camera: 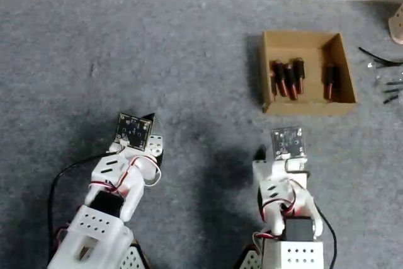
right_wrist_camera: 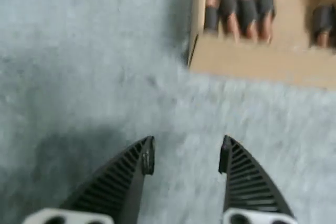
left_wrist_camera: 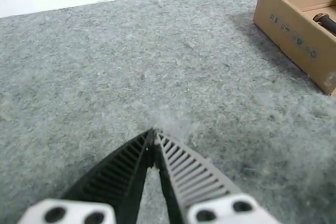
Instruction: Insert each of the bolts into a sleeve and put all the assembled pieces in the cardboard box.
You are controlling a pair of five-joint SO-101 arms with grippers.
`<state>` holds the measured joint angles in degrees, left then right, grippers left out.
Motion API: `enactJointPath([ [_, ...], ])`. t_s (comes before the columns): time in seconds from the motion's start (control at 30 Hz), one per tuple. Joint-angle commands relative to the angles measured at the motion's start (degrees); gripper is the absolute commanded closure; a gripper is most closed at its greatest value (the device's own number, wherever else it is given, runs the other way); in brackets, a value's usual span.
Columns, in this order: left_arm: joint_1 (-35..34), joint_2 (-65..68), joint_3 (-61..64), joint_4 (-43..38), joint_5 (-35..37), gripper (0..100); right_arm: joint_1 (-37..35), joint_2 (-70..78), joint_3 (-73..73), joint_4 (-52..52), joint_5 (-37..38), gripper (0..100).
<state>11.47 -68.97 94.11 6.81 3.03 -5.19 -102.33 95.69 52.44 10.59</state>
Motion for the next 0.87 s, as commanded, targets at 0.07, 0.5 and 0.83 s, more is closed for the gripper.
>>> enactJointPath([
  [0.07, -0.57, -0.31, -1.27, 0.0, -0.26, 99, 0.66, -0.31, 8.04, 16.57, 0.7, 82.4],
  [0.5, -0.31, -0.4, -0.92, 0.09, -0.18, 99, 0.48, -2.07, 8.13, 17.63, 0.7, 82.4],
  [0.83, -0.57, -0.4, -0.92, 0.09, -0.18, 99, 0.48, -2.07, 8.13, 17.63, 0.7, 82.4],
])
